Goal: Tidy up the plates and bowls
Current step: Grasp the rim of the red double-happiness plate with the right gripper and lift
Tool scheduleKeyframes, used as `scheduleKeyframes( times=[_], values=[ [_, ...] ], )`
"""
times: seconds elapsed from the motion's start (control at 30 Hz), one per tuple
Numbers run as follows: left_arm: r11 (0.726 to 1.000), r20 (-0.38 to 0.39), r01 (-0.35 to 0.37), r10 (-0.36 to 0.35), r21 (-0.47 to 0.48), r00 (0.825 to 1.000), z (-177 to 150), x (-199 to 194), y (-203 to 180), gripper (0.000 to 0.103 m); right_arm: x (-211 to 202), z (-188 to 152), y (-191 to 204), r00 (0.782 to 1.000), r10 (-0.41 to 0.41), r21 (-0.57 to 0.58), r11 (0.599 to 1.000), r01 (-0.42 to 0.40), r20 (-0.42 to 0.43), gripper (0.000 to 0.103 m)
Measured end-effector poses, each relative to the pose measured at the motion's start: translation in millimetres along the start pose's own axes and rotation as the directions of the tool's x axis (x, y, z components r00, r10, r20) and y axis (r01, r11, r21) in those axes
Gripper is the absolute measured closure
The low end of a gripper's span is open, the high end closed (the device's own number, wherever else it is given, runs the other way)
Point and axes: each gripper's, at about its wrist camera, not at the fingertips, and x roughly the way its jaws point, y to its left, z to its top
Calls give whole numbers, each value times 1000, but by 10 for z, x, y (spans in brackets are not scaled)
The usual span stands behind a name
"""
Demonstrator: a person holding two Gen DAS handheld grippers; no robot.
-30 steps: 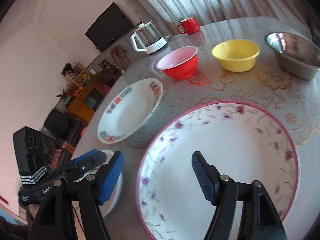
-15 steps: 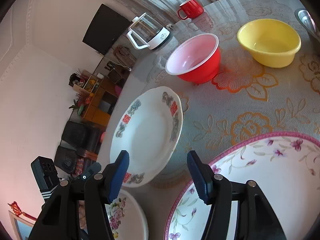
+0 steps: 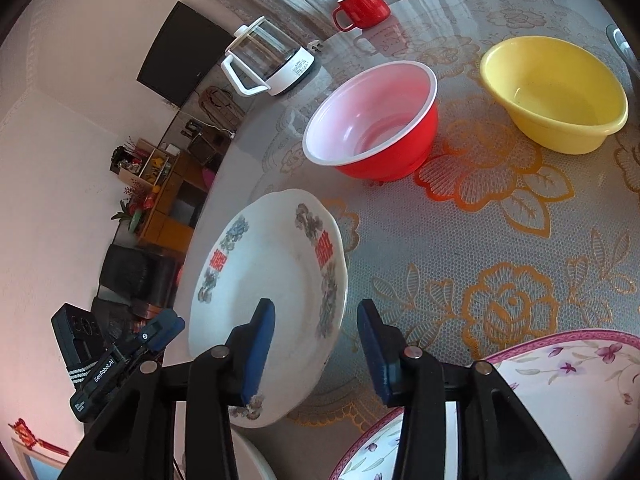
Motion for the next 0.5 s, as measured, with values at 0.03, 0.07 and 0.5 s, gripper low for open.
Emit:
scheduleKeyframes(
  times=[0.03, 0.07, 0.5],
  values=[
    [1000, -4, -1, 1, 9, 1000, 18, 42, -13, 43, 13, 12, -4, 1000, 1, 4, 1000, -1, -2, 59],
    [1000, -11, 2, -2, 16, 1000, 31, 84, -19, 45, 24, 21, -4, 1000, 5, 7, 1000, -5, -4, 59],
    [997, -126, -14, 24, 81, 992, 107, 479, -87, 72, 287, 105, 106, 998, -3, -32, 999, 1, -66, 57]
  ],
)
